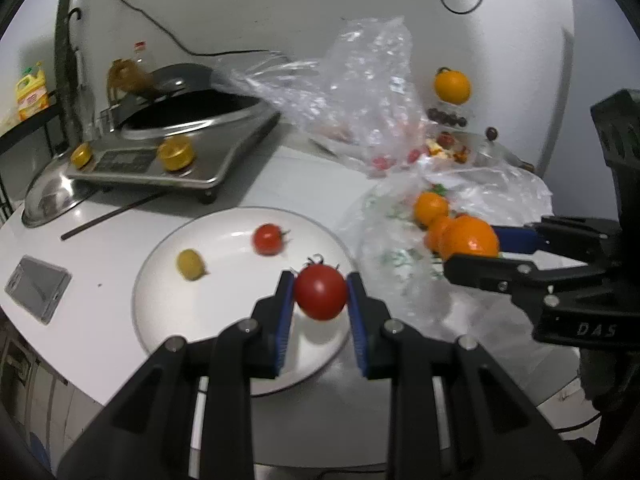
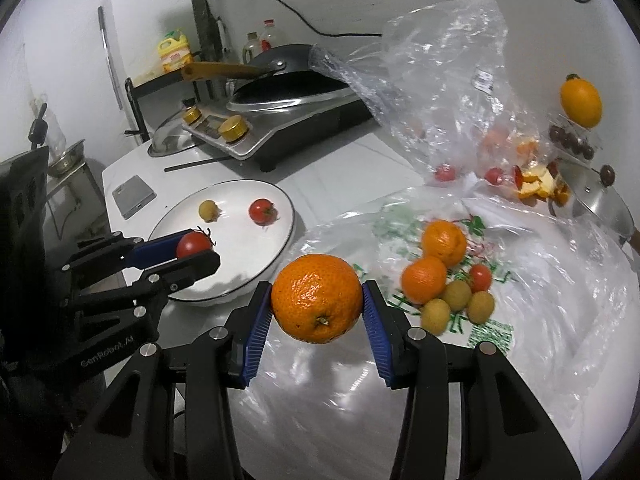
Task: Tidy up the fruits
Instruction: 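Lift and carry the mandarin in the right gripper while the left carries the tomato to the plate, then lower the mandarin onto the plate and open the right gripper while the left releases the tomato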
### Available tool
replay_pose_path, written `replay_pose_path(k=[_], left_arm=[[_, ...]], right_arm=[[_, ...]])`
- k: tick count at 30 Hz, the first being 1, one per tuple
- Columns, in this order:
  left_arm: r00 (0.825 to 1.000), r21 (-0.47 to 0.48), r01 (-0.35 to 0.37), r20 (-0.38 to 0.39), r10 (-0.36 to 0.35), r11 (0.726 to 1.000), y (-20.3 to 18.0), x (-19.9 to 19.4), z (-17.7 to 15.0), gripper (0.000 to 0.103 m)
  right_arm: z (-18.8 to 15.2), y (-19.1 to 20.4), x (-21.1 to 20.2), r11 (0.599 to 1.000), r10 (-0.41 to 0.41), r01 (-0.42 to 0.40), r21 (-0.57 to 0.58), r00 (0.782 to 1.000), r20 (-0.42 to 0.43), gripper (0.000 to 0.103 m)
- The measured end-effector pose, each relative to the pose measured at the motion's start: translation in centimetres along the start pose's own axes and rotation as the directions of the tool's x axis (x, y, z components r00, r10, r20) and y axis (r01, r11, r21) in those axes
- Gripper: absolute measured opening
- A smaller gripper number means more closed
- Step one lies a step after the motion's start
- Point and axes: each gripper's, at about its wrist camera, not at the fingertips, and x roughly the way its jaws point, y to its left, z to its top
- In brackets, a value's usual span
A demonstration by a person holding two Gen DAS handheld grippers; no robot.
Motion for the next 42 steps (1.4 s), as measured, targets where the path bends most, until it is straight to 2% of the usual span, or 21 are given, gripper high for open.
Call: replay_pose_path(k=[10,21,32,42], left_arm=[[0.997,-0.038,-0.079,0.005,0.079,0.996,4.4,-0.3,-0.9,0.027],[0.986,-0.011,-0.164,-0.005,0.164,0.986,7.2,0.8,-1.7,0.027],[0.987,-0.008,-0.156,-0.041,0.156,0.988,8.3,2.0,-2.0,0.027],[0.986,0.001,-0.161,-0.051,0.161,0.987,8.4,2.4,-2.0,0.028]], right_arm=[[1.5,3.3,2.3,0.998,0.035,-0.037,-0.056,0.999,-0.025,0.048],[2.1,6.4,5.0,0.993,0.066,-0.073,-0.096,0.995,-0.071,0.048],[1.8,8.7,7.1,0.986,0.105,-0.119,-0.119,0.987,-0.120,0.048],[1.5,9.7,8.2,0.983,0.107,-0.128,-0.135,0.983,-0.152,0.048]])
